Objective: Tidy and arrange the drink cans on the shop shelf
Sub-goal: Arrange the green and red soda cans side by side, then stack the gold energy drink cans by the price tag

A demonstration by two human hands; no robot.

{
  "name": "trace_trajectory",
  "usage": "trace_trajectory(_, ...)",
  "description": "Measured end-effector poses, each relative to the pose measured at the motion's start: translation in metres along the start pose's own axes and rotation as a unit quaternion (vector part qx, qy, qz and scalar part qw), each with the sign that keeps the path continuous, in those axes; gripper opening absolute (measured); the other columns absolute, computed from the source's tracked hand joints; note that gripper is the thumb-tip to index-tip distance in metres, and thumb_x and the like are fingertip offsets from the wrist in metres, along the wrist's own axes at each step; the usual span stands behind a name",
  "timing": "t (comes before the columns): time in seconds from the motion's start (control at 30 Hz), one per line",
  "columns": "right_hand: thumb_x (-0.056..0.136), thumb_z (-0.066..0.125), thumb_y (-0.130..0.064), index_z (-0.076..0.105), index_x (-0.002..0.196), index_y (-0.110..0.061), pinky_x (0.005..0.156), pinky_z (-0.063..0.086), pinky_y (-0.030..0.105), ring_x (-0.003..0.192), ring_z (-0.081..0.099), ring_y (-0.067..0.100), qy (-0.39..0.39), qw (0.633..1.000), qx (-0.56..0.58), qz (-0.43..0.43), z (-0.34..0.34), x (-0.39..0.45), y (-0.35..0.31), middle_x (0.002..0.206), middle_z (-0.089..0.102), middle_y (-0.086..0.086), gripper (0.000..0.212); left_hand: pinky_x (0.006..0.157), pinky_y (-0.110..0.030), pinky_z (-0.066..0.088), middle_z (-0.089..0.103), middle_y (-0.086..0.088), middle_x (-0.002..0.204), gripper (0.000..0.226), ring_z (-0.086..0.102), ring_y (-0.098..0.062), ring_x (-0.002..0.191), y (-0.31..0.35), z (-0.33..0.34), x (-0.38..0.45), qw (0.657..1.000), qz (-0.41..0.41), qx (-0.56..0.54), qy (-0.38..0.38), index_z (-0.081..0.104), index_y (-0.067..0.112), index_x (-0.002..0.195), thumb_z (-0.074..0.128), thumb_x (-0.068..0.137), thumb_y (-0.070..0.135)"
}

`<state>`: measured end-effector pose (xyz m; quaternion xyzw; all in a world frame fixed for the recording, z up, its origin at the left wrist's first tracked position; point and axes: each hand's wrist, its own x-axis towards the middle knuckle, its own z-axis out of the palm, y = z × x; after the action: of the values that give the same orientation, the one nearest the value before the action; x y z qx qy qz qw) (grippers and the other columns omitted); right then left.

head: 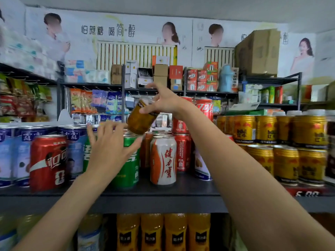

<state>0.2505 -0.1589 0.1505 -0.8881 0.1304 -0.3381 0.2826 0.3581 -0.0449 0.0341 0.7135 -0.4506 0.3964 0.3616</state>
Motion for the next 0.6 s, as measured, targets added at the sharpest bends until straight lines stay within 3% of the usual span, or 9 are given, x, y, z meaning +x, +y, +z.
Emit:
trace_trajectory(0.1,0.073,0.077,-0.021,0.034,0.129,-0.027,0.097,0.045,0.044,0.118,0.046,0.030,0.146,0.981,0.125,-0.035,-0.006,-0.021,0.007,0.131,0.043,0.012,0.071,0.113,-0.046,0.019,0.041,-0.010,0.135,0.055,0.033,-0.025,0.130,0.038,-0.014,0.028,0.969,-0.055,-0.232,0.067,0.037,0.011,0.135,0.044,0.091,0.042)
trace_trajectory(0.2,0.070,0.078,-0.025,0.036,0.126,-0.032,0.096,0.048,0.043,0.120,0.049,0.034,0.204,0.947,0.237,-0.071,-0.018,-0.053,0.017,0.136,0.042,0.017,0.070,0.103,-0.043,0.036,0.039,-0.010,0.137,0.070,0.040,-0.028,0.125,0.087,-0.015,0.059,0.888,-0.152,-0.434,-0.004,0.023,0.020,0.143,0.035,0.084,0.057)
trace_trajectory(0.3,0.078,0.073,-0.020,0.043,0.127,-0.025,0.087,0.053,0.035,0.112,0.055,0.027,0.229,0.960,0.152,-0.052,-0.043,-0.091,0.023,0.125,0.048,0.008,0.058,0.093,-0.038,0.047,0.044,-0.004,0.124,0.052,0.051,-0.021,0.111,0.125,-0.003,0.065,0.773,-0.196,-0.598,-0.082,0.025,0.025,0.140,0.039,0.094,0.045)
trace_trajectory(0.33,0.079,0.073,-0.018,0.045,0.128,-0.021,0.080,0.055,0.030,0.106,0.058,0.025,0.232,0.965,0.119,-0.030,-0.053,-0.104,0.026,0.116,0.050,0.004,0.056,0.093,-0.040,0.048,0.047,-0.001,0.118,0.046,0.053,-0.019,0.106,0.135,0.002,0.063,0.753,-0.193,-0.622,-0.093,0.032,0.025,0.135,0.043,0.094,0.041)
trace_trajectory(0.4,0.077,0.074,-0.017,0.046,0.126,-0.017,0.063,0.054,0.021,0.091,0.061,0.018,0.230,0.971,0.062,0.008,-0.072,-0.128,0.032,0.101,0.050,-0.003,0.056,0.094,-0.041,0.048,0.050,0.001,0.115,0.040,0.053,-0.018,0.105,0.153,0.014,0.058,0.752,-0.162,-0.629,-0.112,0.040,0.025,0.129,0.049,0.092,0.037)
trace_trajectory(0.47,0.075,0.076,-0.019,0.045,0.119,-0.016,0.057,0.051,0.013,0.078,0.059,0.007,0.224,0.974,-0.018,0.036,-0.089,-0.147,0.039,0.092,0.050,-0.007,0.054,0.097,-0.037,0.045,0.049,0.001,0.120,0.041,0.051,-0.017,0.109,0.174,0.023,0.058,0.788,-0.103,-0.596,-0.112,0.043,0.025,0.130,0.052,0.091,0.035)
trace_trajectory(0.53,0.072,0.078,-0.024,0.043,0.119,-0.017,0.063,0.050,0.011,0.079,0.057,0.005,0.223,0.968,-0.098,0.062,-0.104,-0.161,0.048,0.090,0.049,-0.011,0.060,0.097,-0.035,0.043,0.047,-0.001,0.123,0.041,0.048,-0.017,0.110,0.199,0.026,0.059,0.826,-0.022,-0.553,-0.111,0.044,0.025,0.130,0.054,0.091,0.031)
trace_trajectory(0.6,0.069,0.080,-0.027,0.043,0.121,-0.018,0.073,0.050,0.021,0.086,0.057,0.011,0.241,0.959,-0.132,0.073,-0.119,-0.171,0.058,0.089,0.049,-0.012,0.064,0.095,-0.040,0.045,0.048,-0.001,0.120,0.040,0.050,-0.020,0.109,0.219,0.032,0.061,0.835,0.029,-0.537,-0.121,0.045,0.027,0.129,0.055,0.090,0.031)
